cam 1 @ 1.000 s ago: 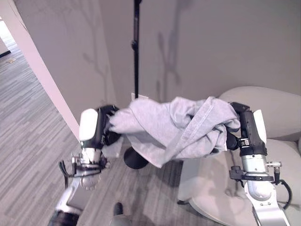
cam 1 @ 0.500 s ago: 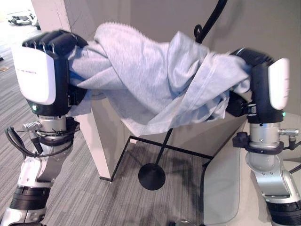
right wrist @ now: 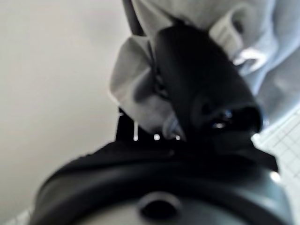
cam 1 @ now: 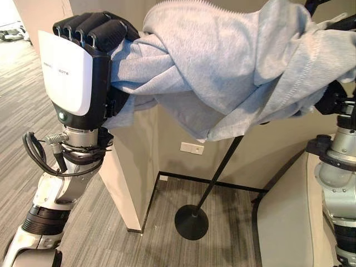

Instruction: Hang the clothes on the sofa on the clothes rack.

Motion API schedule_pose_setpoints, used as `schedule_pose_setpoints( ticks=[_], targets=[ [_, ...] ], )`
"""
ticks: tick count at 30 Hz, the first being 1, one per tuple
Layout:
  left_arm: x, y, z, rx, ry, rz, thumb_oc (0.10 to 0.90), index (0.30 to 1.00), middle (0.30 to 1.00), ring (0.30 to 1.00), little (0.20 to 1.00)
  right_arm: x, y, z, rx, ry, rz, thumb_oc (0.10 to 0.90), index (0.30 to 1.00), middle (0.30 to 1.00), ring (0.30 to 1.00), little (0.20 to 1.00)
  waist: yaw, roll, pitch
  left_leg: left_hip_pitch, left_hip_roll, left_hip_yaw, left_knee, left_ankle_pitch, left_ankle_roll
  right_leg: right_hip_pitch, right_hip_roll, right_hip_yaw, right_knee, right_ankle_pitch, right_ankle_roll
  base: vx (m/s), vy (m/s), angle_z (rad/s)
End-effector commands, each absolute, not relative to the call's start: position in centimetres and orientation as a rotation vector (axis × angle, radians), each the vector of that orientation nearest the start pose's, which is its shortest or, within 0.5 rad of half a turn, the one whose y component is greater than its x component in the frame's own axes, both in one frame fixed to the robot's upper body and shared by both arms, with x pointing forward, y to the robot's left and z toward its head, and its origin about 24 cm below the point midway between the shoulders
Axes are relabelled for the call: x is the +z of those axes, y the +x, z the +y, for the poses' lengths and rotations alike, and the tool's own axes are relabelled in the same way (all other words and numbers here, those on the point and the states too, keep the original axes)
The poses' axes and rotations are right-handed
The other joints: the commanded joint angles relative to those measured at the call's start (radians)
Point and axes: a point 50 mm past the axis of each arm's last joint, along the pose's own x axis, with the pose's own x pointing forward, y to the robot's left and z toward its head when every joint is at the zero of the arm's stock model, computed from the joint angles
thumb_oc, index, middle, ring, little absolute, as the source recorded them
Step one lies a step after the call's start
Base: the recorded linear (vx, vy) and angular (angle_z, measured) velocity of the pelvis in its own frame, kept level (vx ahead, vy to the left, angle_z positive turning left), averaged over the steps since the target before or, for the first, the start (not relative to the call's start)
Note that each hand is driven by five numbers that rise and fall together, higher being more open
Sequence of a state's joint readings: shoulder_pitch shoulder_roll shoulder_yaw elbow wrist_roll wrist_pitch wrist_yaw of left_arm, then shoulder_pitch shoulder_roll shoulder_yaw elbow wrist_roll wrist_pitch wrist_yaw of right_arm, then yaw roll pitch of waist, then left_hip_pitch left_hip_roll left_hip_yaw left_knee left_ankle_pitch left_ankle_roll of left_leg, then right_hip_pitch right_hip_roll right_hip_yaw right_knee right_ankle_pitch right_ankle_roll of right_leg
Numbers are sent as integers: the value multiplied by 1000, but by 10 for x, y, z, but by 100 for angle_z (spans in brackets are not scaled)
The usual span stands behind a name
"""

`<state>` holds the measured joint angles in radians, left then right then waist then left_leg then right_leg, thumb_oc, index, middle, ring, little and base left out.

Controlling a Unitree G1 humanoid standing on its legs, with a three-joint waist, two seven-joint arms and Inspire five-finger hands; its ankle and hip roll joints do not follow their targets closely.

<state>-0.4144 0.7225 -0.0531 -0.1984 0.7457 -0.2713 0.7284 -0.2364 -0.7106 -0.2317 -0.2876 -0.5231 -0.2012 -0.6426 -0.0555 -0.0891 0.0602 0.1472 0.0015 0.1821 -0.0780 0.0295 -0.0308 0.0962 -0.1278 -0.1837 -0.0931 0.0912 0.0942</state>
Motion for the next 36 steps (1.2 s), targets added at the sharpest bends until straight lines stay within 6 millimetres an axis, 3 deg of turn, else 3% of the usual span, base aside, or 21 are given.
schedule_pose_setpoints(
  ticks=[1,3,7,9,10,12,13,14,15,16,17,19,20,22,25,27,31,33,35,36],
  targets=[
    [275,259,224,753,880,-1270,400,300,300,300,300,283,205,-318,-1175,-997,-1030,400,300,300,300,300,29,39,-49,-48,-8,-116,162,-171,-8,-30,52,-2,36,-73,10,-166,47,-26],
    [272,256,223,746,874,-1259,400,300,300,300,300,286,198,-324,-1204,-1015,-1024,400,300,300,300,300,22,44,-44,-65,-46,-157,146,-180,6,-46,55,7,42,-65,12,-71,44,-46],
    [267,251,224,728,870,-1248,400,300,300,300,300,281,198,-325,-1191,-1001,-988,400,300,300,300,300,19,63,-52,-53,-55,-124,101,-156,36,-75,58,-17,115,-86,14,2,71,-30],
    [266,245,229,744,870,-1246,400,300,300,300,300,284,198,-320,-1176,-1005,-1008,400,300,300,300,300,29,75,-39,-45,-40,-89,63,-139,42,-111,39,-80,200,-114,21,-98,23,-69],
    [265,239,233,763,871,-1239,400,300,300,300,300,282,200,-315,-1150,-982,-1014,400,300,300,300,300,48,89,-18,-40,-19,-52,46,-122,42,-146,-14,-168,297,-113,33,-135,4,-84],
    [264,238,235,762,879,-1230,400,300,300,300,300,281,202,-312,-1134,-976,-1016,400,300,300,300,300,59,95,-17,-44,-9,-37,38,-114,45,-145,-49,-199,325,-126,29,-122,-87,-87],
    [264,238,233,753,910,-1231,400,300,300,300,300,279,202,-312,-1127,-977,-995,400,300,300,300,300,56,100,-19,-32,1,-46,11,-117,42,-145,-132,-158,383,-127,42,-100,-135,-54],
    [264,238,233,753,910,-1232,400,300,300,300,300,279,202,-312,-1127,-977,-994,400,300,300,300,300,57,98,-18,-35,-2,-44,11,-111,43,-147,-134,-159,380,-121,41,-54,-234,-24],
    [265,241,230,743,910,-1237,400,300,300,300,300,278,203,-314,-1122,-969,-981,400,300,300,300,300,54,88,-34,-39,-3,-53,4,-112,34,-108,-168,-102,321,-112,53,-23,-107,10],
    [265,242,229,740,911,-1238,400,300,300,300,300,278,203,-314,-1124,-968,-979,400,300,300,300,300,58,84,-35,-40,-7,-51,5,-109,36,-102,-170,-101,302,-100,56,21,-194,24],
    [266,244,229,737,909,-1238,400,300,300,300,300,278,203,-316,-1123,-966,-974,400,300,300,300,300,54,74,-41,-39,-9,-62,-2,-111,31,-91,-175,-55,259,-80,67,66,-140,34],
    [266,248,234,752,925,-1208,400,300,300,300,300,278,205,-319,-1105,-958,-956,400,300,300,300,300,59,55,-63,-35,-13,-59,-6,-116,28,-71,-168,-10,171,-61,83,116,-260,28],
    [267,256,239,746,961,-1177,400,300,300,300,300,278,214,-325,-1073,-937,-920,400,300,300,300,300,70,34,-82,-32,7,-50,-8,-115,10,-53,-146,13,103,-22,106,119,-331,-17],
    [268,259,241,747,971,-1168,400,300,300,300,300,279,216,-328,-1066,-947,-908,400,300,300,300,300,70,31,-83,-31,19,-48,-8,-114,2,-48,-133,25,81,-21,104,81,-271,-32],
    [277,284,248,728,1070,-1095,400,300,300,300,300,286,235,-334,-976,-971,-856,400,300,300,300,300,66,28,-101,-18,73,-53,-9,-102,-34,-7,-78,6,28,-59,89,87,-253,-9],
    [281,290,253,745,1093,-1078,400,300,300,300,300,287,241,-335,-955,-974,-842,400,300,300,300,300,61,29,-100,-14,85,-57,-9,-101,-44,1,-65,-2,24,-67,82,73,-164,-2],
    [305,306,282,859,1243,-976,400,300,300,300,300,291,261,-331,-830,-1014,-800,400,300,300,300,300,56,37,-95,-1,124,-80,3,-90,-68,6,-15,-7,42,-110,52,73,-146,7],
    [313,308,288,878,1270,-962,400,300,300,300,300,295,266,-330,-814,-1041,-796,400,300,300,300,300,54,38,-83,-8,137,-87,36,-97,-76,8,-3,-13,51,-123,39,41,-125,11],
    [331,317,297,893,1362,-906,400,300,300,300,300,303,288,-335,-789,-1088,-723,400,300,300,300,300,80,27,-53,-59,162,-136,209,-83,-91,32,43,1,64,-156,-5,74,-208,19],
    [334,317,298,901,1360,-909,400,300,300,300,300,306,291,-334,-789,-1083,-731,400,300,300,300,300,74,26,-47,-70,162,-139,220,-80,-92,27,43,-2,65,-150,-8,73,-242,22]
  ],
)
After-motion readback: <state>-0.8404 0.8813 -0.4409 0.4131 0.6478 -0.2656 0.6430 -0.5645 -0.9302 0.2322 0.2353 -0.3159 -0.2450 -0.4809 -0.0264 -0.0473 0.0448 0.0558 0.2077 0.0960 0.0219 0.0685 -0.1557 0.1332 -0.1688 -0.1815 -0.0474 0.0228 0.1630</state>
